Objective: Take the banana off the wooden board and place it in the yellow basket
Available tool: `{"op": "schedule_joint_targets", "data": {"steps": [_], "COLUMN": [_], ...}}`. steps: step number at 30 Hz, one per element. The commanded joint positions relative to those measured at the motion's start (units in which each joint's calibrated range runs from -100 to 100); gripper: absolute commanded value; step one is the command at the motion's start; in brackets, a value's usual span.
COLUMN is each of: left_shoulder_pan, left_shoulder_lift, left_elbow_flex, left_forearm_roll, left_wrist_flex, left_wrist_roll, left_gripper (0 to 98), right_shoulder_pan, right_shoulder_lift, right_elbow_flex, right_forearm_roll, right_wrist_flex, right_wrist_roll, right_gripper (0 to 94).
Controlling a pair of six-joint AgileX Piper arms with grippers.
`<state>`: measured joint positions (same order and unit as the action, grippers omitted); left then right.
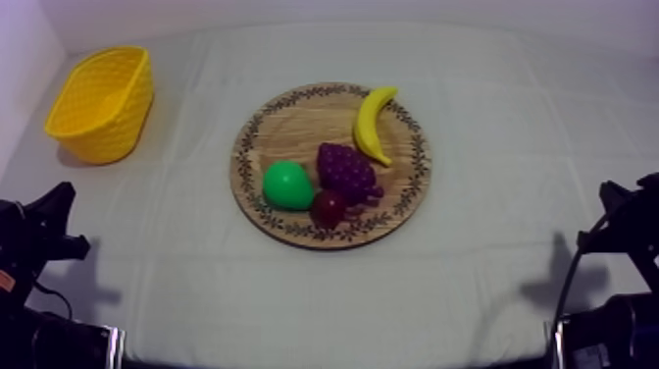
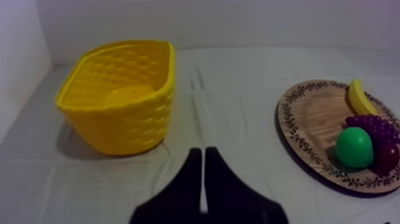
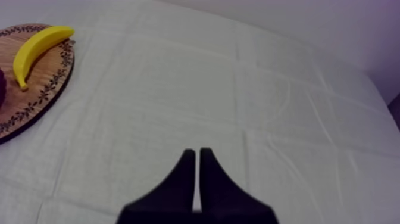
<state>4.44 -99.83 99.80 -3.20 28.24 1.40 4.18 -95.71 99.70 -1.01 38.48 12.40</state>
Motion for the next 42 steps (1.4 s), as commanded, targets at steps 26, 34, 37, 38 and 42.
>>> {"op": "schedule_joint_targets", "data": {"steps": [26, 34, 37, 38, 42], "left_shoulder_pan": [15.5, 24.6, 27.6, 28.5, 30.9], "left_shoulder_lift": [41.9, 54.8, 59.3, 60.9, 67.7], "left_elbow_flex": [-36.2, -54.1, -59.4, -61.3, -68.4], "left_forearm_roll": [-8.96, -9.25, -10.00, -10.16, -10.34], "left_wrist_flex": [-14.2, -2.5, 0.4, 1.5, 4.5], "left_wrist_roll": [4.9, 4.0, 4.8, 4.9, 5.3], "left_gripper": [0.1, 0.1, 0.3, 0.4, 0.6], "right_shoulder_pan": [0.0, 0.0, 0.0, 0.0, 0.0], "right_shoulder_lift": [0.0, 0.0, 0.0, 0.0, 0.0], "right_elbow_flex": [0.0, 0.0, 0.0, 0.0, 0.0], "right_forearm_roll": [0.0, 0.0, 0.0, 0.0, 0.0], "right_wrist_flex": [0.0, 0.0, 0.0, 0.0, 0.0], "right_wrist_roll": [0.0, 0.0, 0.0, 0.0, 0.0], "right_gripper": [0.6, 0.6, 0.6, 0.6, 0.6]}}
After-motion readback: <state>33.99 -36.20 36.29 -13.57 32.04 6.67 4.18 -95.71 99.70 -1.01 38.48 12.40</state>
